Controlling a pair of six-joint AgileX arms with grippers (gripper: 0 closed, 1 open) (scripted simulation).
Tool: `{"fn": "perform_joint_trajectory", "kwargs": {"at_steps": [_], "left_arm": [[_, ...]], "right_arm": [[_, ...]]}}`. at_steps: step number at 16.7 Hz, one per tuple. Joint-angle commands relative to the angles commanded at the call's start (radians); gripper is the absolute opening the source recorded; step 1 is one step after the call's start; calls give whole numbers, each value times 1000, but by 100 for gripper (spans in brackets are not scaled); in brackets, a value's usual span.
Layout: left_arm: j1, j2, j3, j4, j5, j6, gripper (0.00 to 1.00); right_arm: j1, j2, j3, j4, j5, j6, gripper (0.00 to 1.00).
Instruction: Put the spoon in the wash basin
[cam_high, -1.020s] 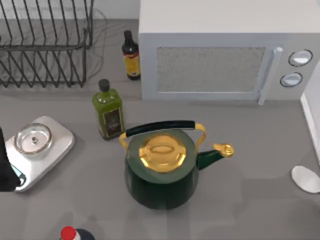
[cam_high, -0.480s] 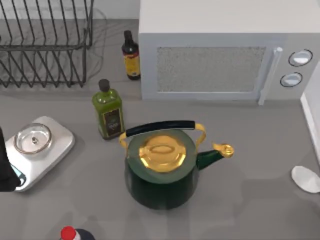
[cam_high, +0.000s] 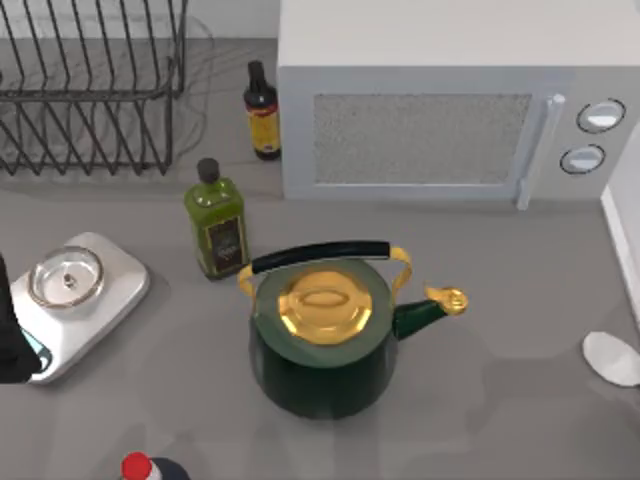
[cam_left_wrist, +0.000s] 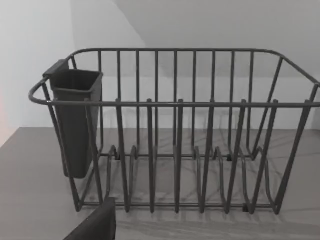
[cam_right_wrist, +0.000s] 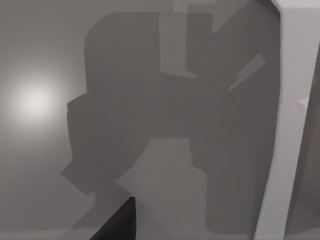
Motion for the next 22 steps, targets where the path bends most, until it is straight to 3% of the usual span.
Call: {"fn": "perform_joint_trajectory", "kwargs": {"at_steps": [4,11,22], "left_arm": [[0,0,0,0,0,0,100],[0,0,0,0,0,0,100],[0,0,0,0,0,0,100]], "right_arm": [[-2,-25,56,-75,0,-5,0],[-4,-150,256,-425,0,-10,0],[-11,-75,387,-501,0,-21,0]]}}
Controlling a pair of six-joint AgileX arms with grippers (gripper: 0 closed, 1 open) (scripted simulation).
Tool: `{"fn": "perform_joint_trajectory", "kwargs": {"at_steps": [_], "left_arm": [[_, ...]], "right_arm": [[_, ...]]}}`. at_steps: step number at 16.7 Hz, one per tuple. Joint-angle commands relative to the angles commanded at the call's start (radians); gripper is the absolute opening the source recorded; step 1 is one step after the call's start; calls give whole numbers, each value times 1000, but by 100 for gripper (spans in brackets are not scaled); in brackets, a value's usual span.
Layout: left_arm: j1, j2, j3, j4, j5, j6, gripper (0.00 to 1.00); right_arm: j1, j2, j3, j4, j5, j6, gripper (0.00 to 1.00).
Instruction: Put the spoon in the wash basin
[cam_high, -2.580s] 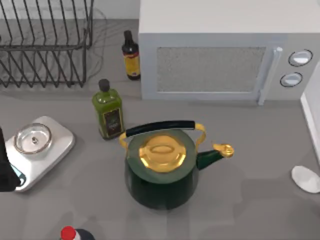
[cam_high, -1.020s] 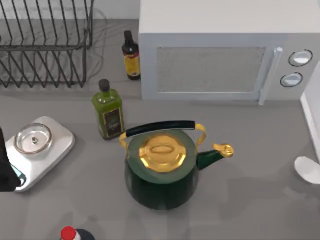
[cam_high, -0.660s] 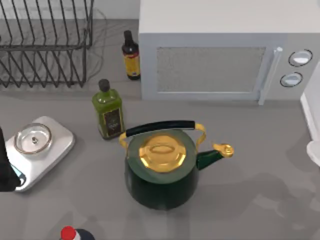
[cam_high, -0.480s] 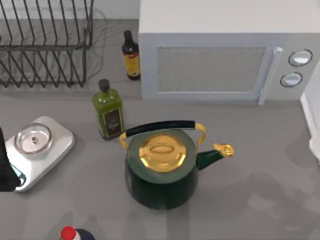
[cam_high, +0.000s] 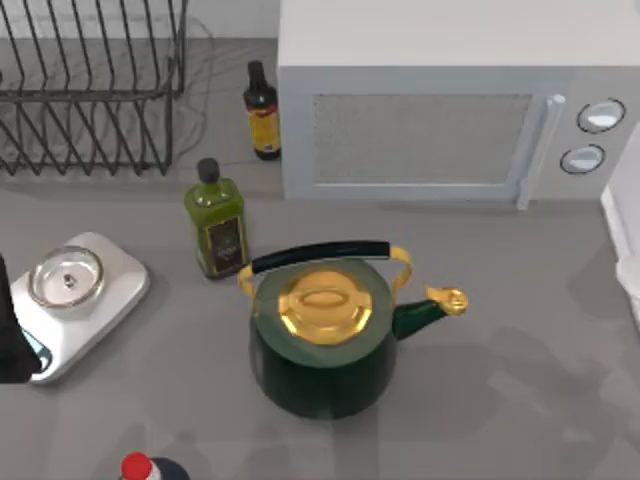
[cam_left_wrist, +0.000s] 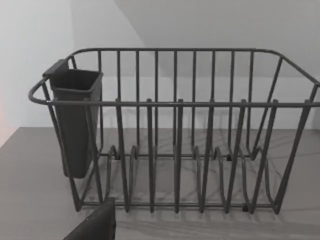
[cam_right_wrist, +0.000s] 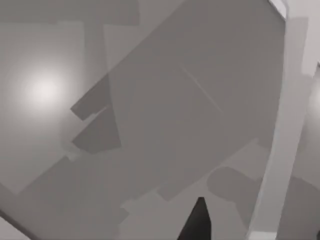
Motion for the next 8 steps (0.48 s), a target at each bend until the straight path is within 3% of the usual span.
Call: {"fn": "perform_joint_trajectory", "kwargs": {"at_steps": [4,8], "left_arm": [[0,0,0,0,0,0,100],[0,0,0,0,0,0,100]], "right_arm": [[-15,229,275,-101,0,-30,0],[-37,530,704,-236,1,-60,0]]}}
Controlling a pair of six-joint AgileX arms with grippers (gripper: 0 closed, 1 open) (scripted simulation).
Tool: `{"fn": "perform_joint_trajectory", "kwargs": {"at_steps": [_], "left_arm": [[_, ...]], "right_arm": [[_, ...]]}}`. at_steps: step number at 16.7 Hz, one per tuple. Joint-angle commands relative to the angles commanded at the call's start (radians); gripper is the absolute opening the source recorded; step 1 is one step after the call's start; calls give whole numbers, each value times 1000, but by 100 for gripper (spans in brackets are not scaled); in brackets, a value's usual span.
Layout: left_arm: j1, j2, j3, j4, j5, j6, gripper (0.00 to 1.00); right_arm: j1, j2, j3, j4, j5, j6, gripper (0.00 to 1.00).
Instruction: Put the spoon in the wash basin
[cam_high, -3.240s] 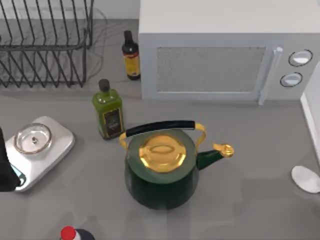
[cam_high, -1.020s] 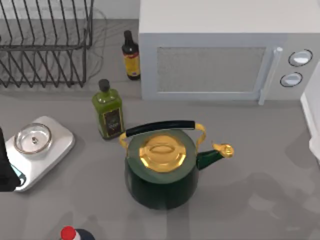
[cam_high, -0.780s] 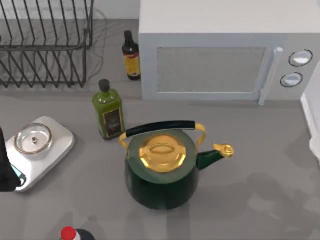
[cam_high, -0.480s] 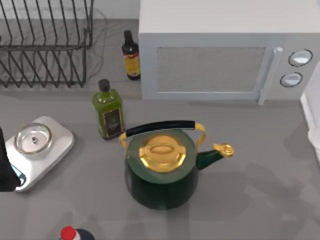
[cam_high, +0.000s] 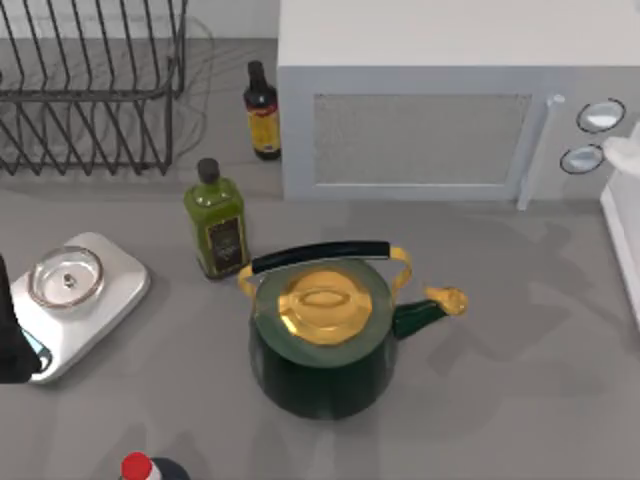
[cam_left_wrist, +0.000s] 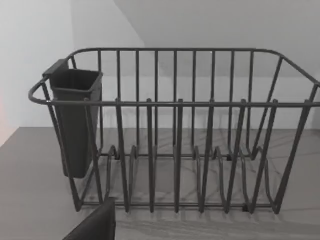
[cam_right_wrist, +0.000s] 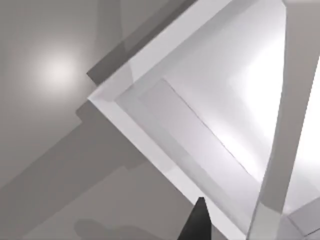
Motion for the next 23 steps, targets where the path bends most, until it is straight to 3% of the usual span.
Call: {"fn": "perform_joint_trajectory", "kwargs": {"at_steps": [6,11,15,23], "left_arm": [[0,0,0,0,0,0,100],[0,0,0,0,0,0,100],[0,0,0,0,0,0,100],[0,0,0,0,0,0,100]], "right_arm": [[-39,446,686,-190,2,-24,0],[-64,688,1048,-274,2,-26,0],[-72,756,1149,-291,1,-24,0],[-69,718,1073,-232,1,-23,0]]}}
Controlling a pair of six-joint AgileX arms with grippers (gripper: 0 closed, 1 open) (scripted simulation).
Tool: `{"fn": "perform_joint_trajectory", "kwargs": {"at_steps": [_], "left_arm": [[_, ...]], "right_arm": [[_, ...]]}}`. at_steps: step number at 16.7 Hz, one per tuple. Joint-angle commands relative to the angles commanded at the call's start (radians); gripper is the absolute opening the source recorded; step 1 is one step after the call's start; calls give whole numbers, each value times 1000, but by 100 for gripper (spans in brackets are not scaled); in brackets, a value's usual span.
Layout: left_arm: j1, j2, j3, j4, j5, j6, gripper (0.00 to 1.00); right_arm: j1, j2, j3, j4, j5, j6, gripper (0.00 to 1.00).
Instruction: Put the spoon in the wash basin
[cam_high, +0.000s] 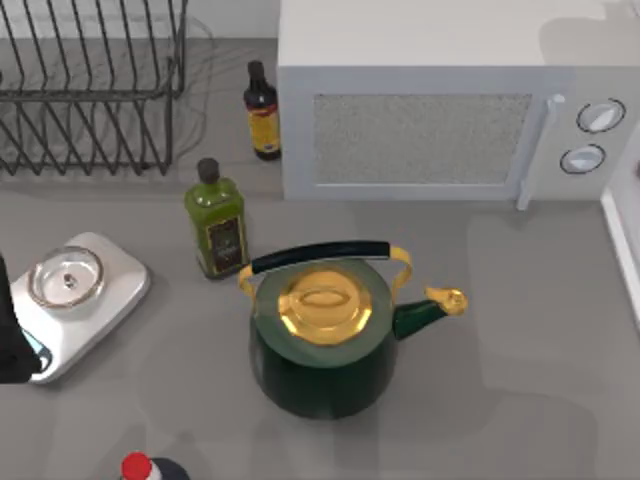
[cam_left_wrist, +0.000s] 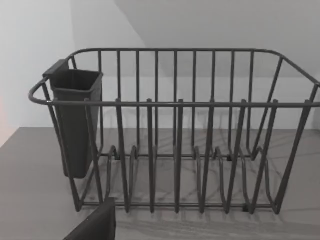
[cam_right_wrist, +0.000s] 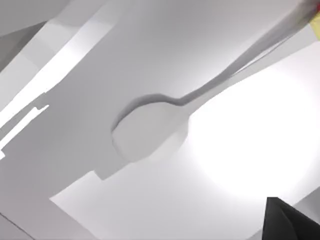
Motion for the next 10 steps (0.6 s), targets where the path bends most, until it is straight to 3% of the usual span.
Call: {"fn": "perform_joint_trajectory", "kwargs": {"at_steps": [6,10], "left_arm": [[0,0,0,0,0,0,100],[0,0,0,0,0,0,100]], "right_arm": [[-1,-84,-325,199,-1,0,0],[-2,-114,-402,266,-1,-1,0]]}}
